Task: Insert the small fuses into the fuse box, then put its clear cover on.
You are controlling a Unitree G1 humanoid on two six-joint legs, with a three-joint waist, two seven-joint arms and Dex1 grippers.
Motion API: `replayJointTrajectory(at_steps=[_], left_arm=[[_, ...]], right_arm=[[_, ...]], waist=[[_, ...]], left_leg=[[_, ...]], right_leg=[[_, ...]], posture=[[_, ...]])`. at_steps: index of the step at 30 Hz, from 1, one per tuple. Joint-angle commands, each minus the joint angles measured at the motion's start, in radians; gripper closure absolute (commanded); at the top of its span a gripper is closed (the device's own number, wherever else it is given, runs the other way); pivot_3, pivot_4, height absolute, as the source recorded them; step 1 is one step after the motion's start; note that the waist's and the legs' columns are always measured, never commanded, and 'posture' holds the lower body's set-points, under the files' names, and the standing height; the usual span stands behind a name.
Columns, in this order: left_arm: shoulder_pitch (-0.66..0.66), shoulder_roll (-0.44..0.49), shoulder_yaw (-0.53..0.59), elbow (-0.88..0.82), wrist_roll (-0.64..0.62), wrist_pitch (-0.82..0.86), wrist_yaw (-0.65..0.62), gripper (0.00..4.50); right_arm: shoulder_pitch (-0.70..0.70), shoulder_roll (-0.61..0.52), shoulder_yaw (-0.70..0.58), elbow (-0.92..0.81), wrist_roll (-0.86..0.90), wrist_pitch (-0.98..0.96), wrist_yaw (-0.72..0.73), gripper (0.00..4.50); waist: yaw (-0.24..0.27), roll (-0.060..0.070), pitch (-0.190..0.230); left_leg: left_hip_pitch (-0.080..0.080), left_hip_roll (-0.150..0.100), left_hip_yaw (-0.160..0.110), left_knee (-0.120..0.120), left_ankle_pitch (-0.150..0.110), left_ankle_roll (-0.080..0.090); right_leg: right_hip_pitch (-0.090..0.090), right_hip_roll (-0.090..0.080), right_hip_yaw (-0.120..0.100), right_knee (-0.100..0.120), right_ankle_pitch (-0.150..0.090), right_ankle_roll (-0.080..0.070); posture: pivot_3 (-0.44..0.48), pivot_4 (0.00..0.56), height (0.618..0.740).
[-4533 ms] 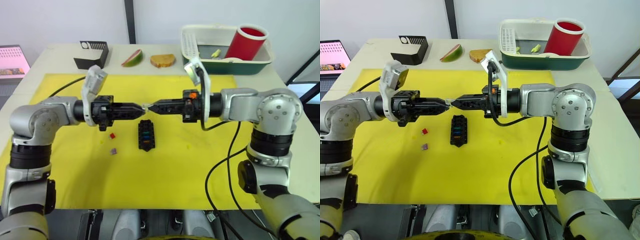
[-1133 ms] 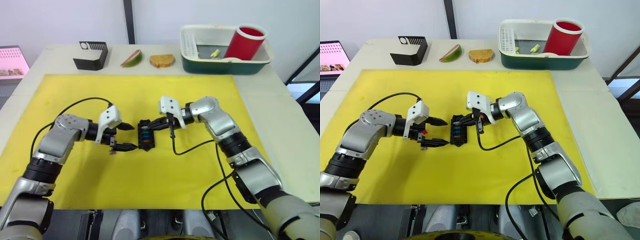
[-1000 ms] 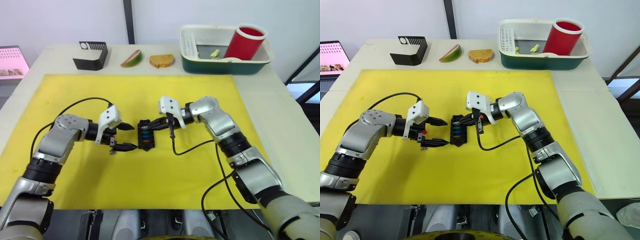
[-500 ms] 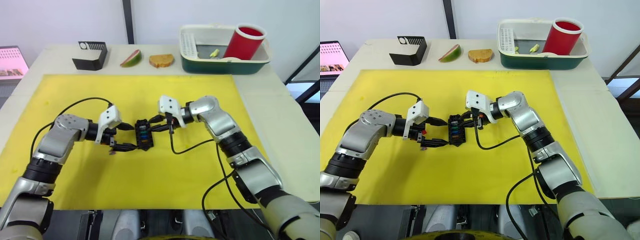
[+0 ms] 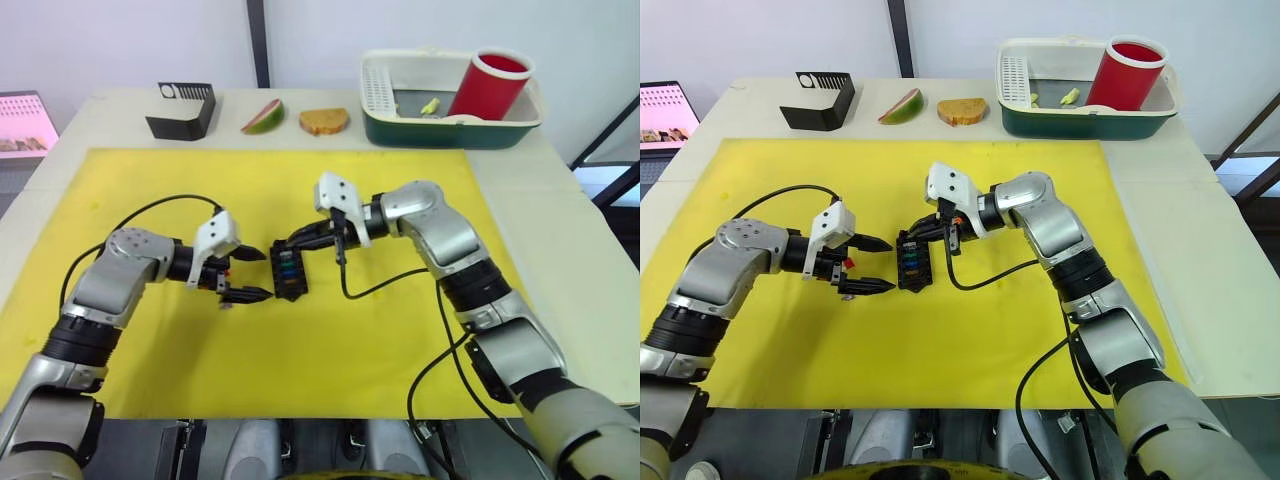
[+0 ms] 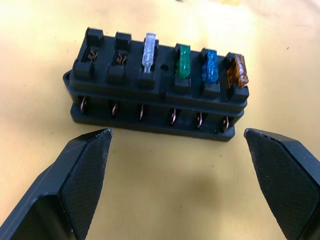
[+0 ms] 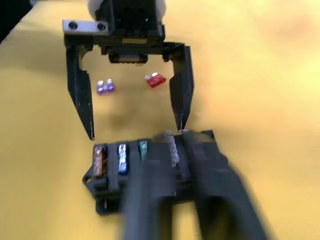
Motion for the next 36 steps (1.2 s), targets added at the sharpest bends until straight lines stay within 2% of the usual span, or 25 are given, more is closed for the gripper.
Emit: replayJointTrajectory(at_steps=[1,6,13,28,31,36], left_arm=[[-0.016,0.011,0.033,-0.006,-0.003,-0.017,0.001,0.00],[-0.021,0.014,0.037,0.002,-0.002,-0.019,0.004,0.00],[-0.018,0.014,0.041,0.003,-0.004,-0.018,0.012,0.00],[-0.007,0.016,0.043,-0.016,-0.013,-0.007,0.024,0.00],[-0.007,0.021,0.050,-0.026,-0.027,0.004,0.015,0.00],[-0.012,0.053,0.089,-0.073,-0.086,0.061,-0.020,0.00]], right_arm=[[-0.010,0.022,-0.010,-0.016,0.009,-0.010,-0.027,4.48],[-0.012,0.038,0.001,0.035,-0.009,-0.027,-0.054,4.48],[0.009,0.042,0.023,0.023,-0.010,-0.015,-0.049,4.48],[0.071,0.010,0.090,0.072,-0.076,-0.056,-0.052,4.48],[0.056,0.018,0.056,0.032,-0.039,-0.037,-0.049,4.48],[0.011,0.013,-0.068,-0.130,0.102,0.119,-0.055,4.48]], waist=[[0.000,0.000,0.000],[0.000,0.000,0.000],[0.000,0.000,0.000],[0.001,0.000,0.000],[0.001,0.000,0.000],[0.000,0.000,0.000]], left_leg=[[0.000,0.000,0.000,0.000,0.000,0.000],[0.000,0.000,0.000,0.000,0.000,0.000],[0.000,0.000,0.000,0.000,0.000,0.000],[0.000,0.000,0.000,0.000,0.000,0.000],[0.000,0.000,0.000,0.000,0.000,0.000],[-0.001,0.000,0.000,0.000,0.000,0.000]], right_leg=[[0.000,0.000,0.000,0.000,0.000,0.000],[0.000,0.000,0.000,0.000,0.000,0.000],[0.000,0.000,0.000,0.000,0.000,0.000],[0.000,0.000,0.000,0.000,0.000,0.000],[0.000,0.000,0.000,0.000,0.000,0.000],[0.000,0.000,0.000,0.000,0.000,0.000]], posture=[[0.000,0.150,0.740],[0.000,0.150,0.740],[0.000,0.150,0.740],[0.000,0.150,0.740],[0.000,0.150,0.740],[0.000,0.150,0.740]])
